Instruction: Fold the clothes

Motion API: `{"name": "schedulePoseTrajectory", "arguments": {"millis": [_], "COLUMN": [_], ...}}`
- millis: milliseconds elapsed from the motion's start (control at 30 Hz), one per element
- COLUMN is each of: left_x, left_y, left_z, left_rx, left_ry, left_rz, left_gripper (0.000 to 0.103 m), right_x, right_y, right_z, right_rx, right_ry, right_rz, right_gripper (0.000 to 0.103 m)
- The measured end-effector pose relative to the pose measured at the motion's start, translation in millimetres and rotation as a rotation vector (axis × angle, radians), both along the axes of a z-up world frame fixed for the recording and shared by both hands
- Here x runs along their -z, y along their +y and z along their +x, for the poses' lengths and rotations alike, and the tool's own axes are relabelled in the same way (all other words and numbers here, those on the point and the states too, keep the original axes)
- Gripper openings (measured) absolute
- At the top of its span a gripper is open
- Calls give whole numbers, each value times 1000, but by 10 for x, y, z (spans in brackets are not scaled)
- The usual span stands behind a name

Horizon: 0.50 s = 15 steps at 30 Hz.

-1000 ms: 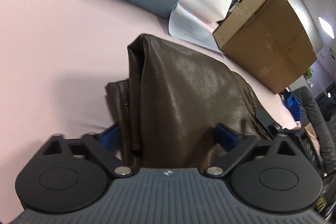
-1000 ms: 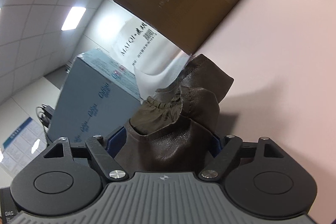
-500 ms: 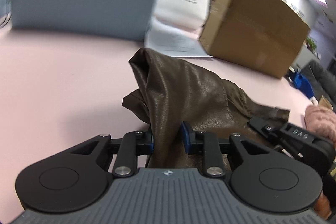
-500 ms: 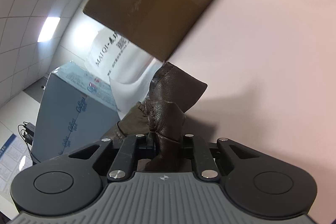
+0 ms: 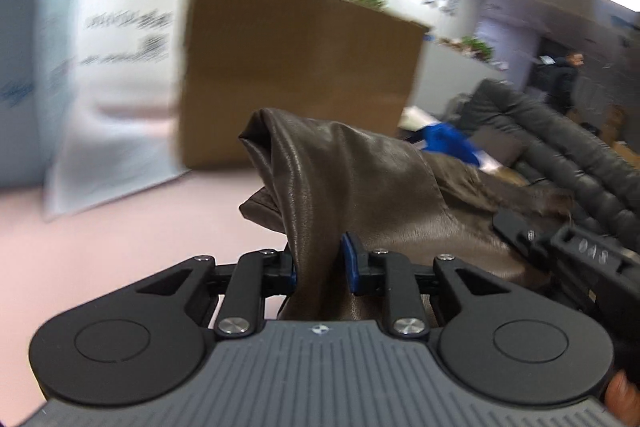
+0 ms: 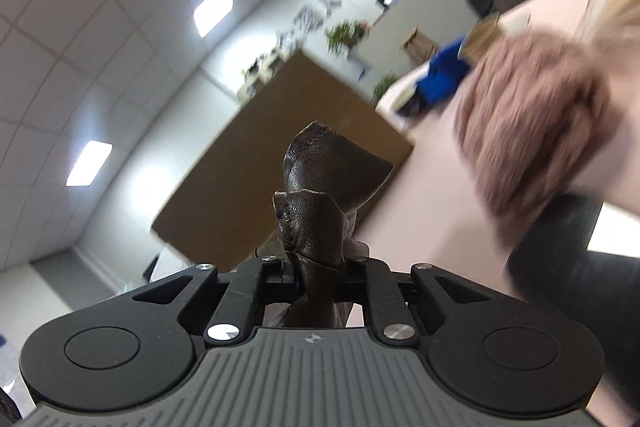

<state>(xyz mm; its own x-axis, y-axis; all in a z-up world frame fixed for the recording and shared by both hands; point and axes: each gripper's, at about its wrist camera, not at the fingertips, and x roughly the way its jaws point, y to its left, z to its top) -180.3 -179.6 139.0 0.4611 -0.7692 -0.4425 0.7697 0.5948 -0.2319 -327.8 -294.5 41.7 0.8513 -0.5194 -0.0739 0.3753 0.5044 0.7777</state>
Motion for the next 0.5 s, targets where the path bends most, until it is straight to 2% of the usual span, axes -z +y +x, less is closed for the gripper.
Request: {"name": "schedulePoseTrajectory", "arguments": {"millis": [133, 267, 400, 500], "left_x": [-122, -64, 159, 323], "left_y": [-567, -1166, -1624, -1837], "left_z": [-185, -353, -382, -400], "left_rx": [120, 202, 279, 320], "left_ry": [-41, -60, -26, -47], "left_rz": [-21, -21, 9, 38], "left_gripper": [19, 19, 20, 20], "right_x": [-183, -258, -104, 70], "right_y": [-435, -778, -1084, -1253], "right_z": [-457, -801, -1142, -1290], "right_rx": [150, 273, 375, 417], "right_ry": [-35, -36, 11, 61], "right_rz": [-44, -78, -76, -73], "right_gripper": [11, 11, 11, 11]}}
